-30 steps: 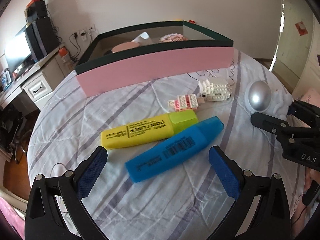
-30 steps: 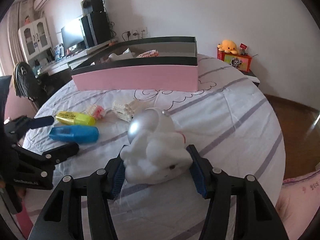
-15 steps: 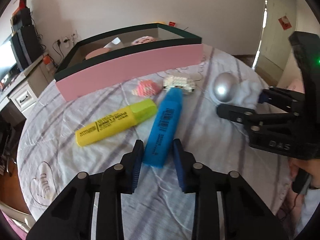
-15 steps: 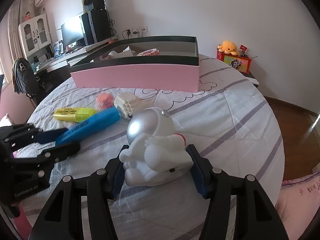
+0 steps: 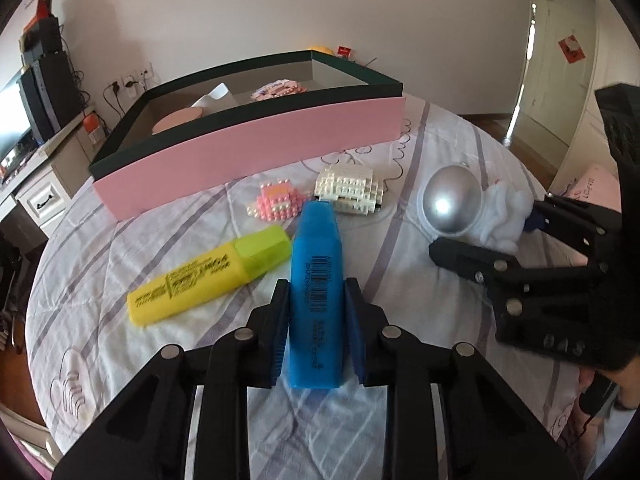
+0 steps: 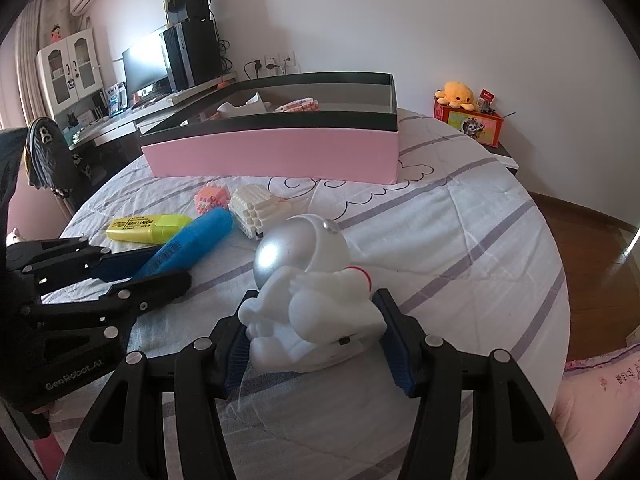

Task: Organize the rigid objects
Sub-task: 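Lift and carry the blue highlighter and astronaut figure over the pink box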

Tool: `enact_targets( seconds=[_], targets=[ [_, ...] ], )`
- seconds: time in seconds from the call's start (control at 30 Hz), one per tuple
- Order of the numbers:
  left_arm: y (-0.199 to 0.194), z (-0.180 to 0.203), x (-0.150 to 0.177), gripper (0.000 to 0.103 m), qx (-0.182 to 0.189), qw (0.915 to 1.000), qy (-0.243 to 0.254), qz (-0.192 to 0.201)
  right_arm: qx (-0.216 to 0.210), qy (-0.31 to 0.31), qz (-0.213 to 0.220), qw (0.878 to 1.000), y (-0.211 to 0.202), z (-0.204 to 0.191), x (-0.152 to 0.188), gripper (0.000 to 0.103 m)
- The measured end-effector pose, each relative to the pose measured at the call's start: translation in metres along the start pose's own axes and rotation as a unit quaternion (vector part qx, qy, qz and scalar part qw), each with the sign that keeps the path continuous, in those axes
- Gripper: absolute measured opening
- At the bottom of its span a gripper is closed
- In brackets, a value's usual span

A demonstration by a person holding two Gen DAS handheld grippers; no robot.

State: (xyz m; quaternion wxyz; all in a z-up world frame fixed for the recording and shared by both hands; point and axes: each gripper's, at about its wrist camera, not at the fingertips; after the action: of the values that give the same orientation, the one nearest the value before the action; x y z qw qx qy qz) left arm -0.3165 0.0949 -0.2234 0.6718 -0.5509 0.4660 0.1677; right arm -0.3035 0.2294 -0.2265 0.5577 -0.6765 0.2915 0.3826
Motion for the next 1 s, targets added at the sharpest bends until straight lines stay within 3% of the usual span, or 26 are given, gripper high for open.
enact_targets(
  seconds=[0.33,0.53,0.63,0.8,0.83,1.0],
  targets=[
    [-0.052,-0.015,0.036,0.026,-0.018,0.9998,-0.009,-0.002,0.002,-0.003,-0.003,1.000,0.000,-0.001,0.000,0.058],
    [-0.058,-0.035,0.043,0.030,-0.035,0.9990,-0.028,-0.003,0.006,-0.005,-0.007,1.000,0.000,-0.001,-0.001,0.059],
    [-0.049,-0.038,0.039,0.037,-0.054,0.9982,-0.028,-0.003,0.008,-0.003,-0.010,1.000,0.000,-0.002,-0.003,0.059],
    [-0.036,-0.044,0.033,0.057,-0.069,0.9969,-0.038,0.004,0.007,-0.003,-0.015,1.000,0.004,-0.003,-0.006,0.061],
    [-0.035,-0.045,0.033,0.055,-0.068,0.9970,-0.038,0.007,0.008,-0.004,-0.015,1.000,0.004,-0.003,-0.006,0.061],
    [-0.034,-0.043,0.034,0.027,-0.054,0.9976,-0.032,0.030,0.003,0.003,-0.008,1.000,0.004,-0.001,-0.005,0.060]
  ],
)
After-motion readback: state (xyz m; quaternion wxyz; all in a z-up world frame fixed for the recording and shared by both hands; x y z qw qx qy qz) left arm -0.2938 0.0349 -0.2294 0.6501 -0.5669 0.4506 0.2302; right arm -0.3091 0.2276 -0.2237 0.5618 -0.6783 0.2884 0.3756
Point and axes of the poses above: each gripper's, at about its wrist camera, not at the fingertips, and y roughly the way its jaws point, z to its right, x to its underside, and after that the axes turned 12 degrees about z, right-handed
